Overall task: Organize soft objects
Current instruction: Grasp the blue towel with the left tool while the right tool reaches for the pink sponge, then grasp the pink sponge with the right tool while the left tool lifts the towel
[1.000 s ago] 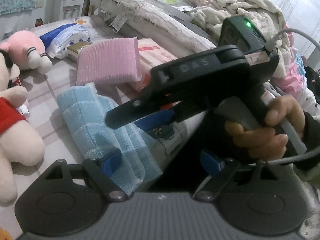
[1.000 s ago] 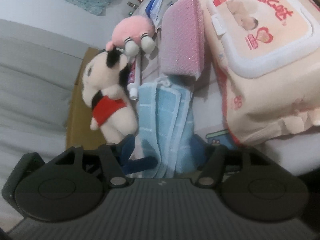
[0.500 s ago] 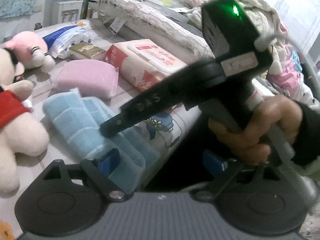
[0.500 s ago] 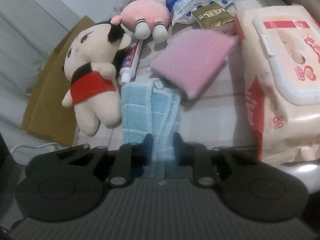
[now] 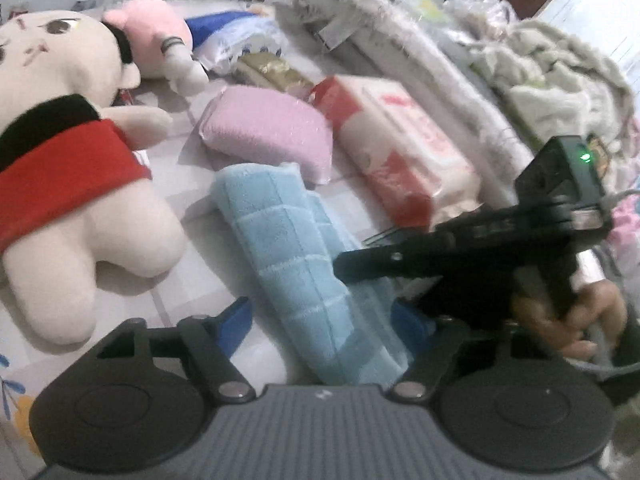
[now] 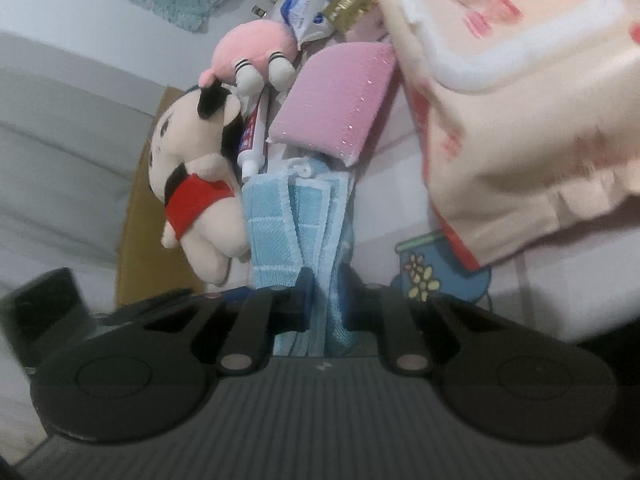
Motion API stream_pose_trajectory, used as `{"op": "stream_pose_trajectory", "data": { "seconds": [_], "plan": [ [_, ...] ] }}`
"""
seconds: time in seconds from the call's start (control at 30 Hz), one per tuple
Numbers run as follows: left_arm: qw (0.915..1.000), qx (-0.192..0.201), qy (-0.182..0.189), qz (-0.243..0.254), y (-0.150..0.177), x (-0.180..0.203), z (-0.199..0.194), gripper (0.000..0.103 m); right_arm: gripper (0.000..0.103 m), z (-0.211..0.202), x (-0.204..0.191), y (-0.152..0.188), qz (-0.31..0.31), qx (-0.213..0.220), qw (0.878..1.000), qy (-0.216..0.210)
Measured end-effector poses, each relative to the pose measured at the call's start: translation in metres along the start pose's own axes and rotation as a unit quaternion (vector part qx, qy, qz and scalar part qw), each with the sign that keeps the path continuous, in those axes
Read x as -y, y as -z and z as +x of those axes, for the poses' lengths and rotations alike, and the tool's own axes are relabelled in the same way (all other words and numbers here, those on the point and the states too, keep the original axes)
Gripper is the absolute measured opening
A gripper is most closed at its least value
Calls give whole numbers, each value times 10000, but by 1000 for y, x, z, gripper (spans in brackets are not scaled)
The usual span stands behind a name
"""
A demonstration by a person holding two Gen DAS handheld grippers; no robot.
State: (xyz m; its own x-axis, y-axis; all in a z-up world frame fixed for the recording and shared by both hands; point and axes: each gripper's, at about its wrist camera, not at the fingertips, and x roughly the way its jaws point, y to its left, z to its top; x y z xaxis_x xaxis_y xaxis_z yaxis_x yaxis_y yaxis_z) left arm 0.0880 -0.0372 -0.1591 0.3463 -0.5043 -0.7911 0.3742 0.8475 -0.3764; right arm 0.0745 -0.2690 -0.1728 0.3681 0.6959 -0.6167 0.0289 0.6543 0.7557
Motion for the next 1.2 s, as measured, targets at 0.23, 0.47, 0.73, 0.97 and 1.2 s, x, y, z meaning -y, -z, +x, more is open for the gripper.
{"op": "stream_pose_trajectory", "data": {
  "seconds": [0.23, 0.47, 0.73, 0.97, 1.2],
  "plan": [
    [9958, -192, -545, 710, -4, 30, 17, 76, 12, 11, 14, 4, 625, -272, 9962, -537],
    [9873, -206, -1129, 1097, -2, 43, 21, 55, 25, 6, -3, 3, 284, -181, 9978, -569],
    [9926, -83, -1140, 408, -3, 19, 5, 33, 73, -30, -80, -26, -1649, 341, 9855, 215],
    [9941, 37, -1080, 126, 9, 1, -12, 32, 95, 11, -143, -63, -3767, 266, 9102, 1702],
    [9949, 144, -992, 109, 12, -2, -13, 32, 96, 84, -128, -106, -4134, -866, 8725, 2455]
  ]
}}
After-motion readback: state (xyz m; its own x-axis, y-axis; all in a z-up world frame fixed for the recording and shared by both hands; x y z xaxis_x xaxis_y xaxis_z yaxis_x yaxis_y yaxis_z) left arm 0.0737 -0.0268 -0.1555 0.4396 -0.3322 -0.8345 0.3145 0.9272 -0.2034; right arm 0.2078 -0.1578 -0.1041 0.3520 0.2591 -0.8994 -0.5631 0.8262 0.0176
